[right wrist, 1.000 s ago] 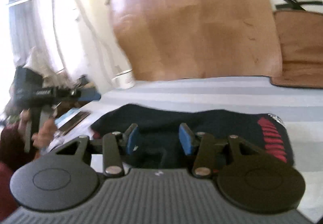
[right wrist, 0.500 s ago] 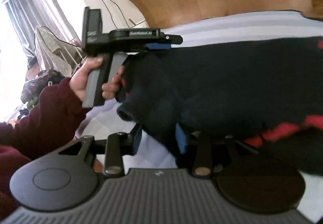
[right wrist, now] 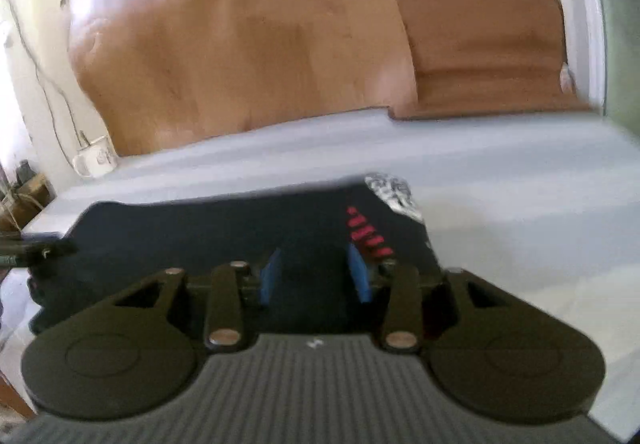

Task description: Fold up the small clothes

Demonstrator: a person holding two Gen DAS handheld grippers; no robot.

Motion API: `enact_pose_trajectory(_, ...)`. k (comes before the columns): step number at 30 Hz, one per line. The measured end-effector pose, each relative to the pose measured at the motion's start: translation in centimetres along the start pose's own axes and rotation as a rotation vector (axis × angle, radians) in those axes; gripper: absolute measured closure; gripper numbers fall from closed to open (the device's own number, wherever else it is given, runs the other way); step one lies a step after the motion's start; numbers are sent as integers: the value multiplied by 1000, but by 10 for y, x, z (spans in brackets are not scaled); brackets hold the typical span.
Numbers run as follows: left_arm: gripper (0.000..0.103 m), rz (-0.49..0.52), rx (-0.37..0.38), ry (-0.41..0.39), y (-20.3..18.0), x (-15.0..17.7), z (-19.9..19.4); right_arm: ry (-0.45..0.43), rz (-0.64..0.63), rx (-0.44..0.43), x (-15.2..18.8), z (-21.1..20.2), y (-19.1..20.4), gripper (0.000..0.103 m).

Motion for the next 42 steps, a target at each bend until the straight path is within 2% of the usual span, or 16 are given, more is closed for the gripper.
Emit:
enact_pose_trajectory(4, 23, -136, 98, 31, 28, 14, -13, -13, 41, -27, 0, -6, -3, 64)
enact_pose_trajectory(8, 20, -198, 143, -39, 40, 7, -37, -66, 99, -86, 5, -27, -9, 49)
enact_pose_trajectory(10, 17, -226, 180, -61, 41, 0, -44, -119, 109, -71, 7, -45, -15, 47)
enact_pose_trajectory(13, 15, -224, 247, -94, 32, -19, -49, -193, 194, -33, 8, -62, -33, 28)
enact_pose_trajectory(14, 14, -214, 260, -105, 25, -25, -48, -202, 234, -39, 9, -64, -40, 26)
enact_pose_trajectory(17, 14, -172, 319, -116, 1, -40, -43, -176, 362, -112, 15, -65, -59, 19)
enact_pose_trajectory(21, 8, -125, 383, -67, -40, -50, -24, -102, 491, -214, 25, -56, -66, 17)
enact_pose_trajectory(26, 9, -45, 459, 29, -89, -45, 10, -7, 538, -223, 28, -41, -60, 17)
enact_pose_trajectory(27, 12, -33, 457, 47, -95, -43, 17, 7, 538, -225, 28, -37, -57, 17)
enact_pose_trajectory(28, 15, -20, 438, 80, -99, -38, 28, 19, 539, -224, 28, -33, -53, 19)
enact_pose_trajectory(30, 16, 65, 376, 34, -109, -30, 34, 23, 512, -189, 26, -26, -46, 31)
enact_pose_trajectory(32, 16, 161, 290, 4, -122, -23, 36, 44, 517, -191, 28, -14, -44, 63)
enact_pose_trajectory(35, 15, 227, 212, -16, -136, -18, 37, 72, 560, -206, 30, -4, -43, 76)
enact_pose_trajectory(38, 16, 201, 230, 2, -133, -21, 35, 60, 571, -242, 24, -10, -39, 79)
enact_pose_trajectory(40, 16, 167, 278, 5, -126, -25, 28, 16, 490, -265, 10, -25, -21, 79)
enact_pose_trajectory(42, 15, 94, 364, -13, -110, -32, 13, -10, 366, -278, -6, -36, 7, 79)
Point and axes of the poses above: each gripper's, at about its wrist camera, not at the fingertips, and z roughly the way its jaws point, y to its left, x to its underside, the point moved 5 cm from there along z, roughly the way its jaws point, and after that the axes turned 9 degrees about y, right-handed, at the moved point
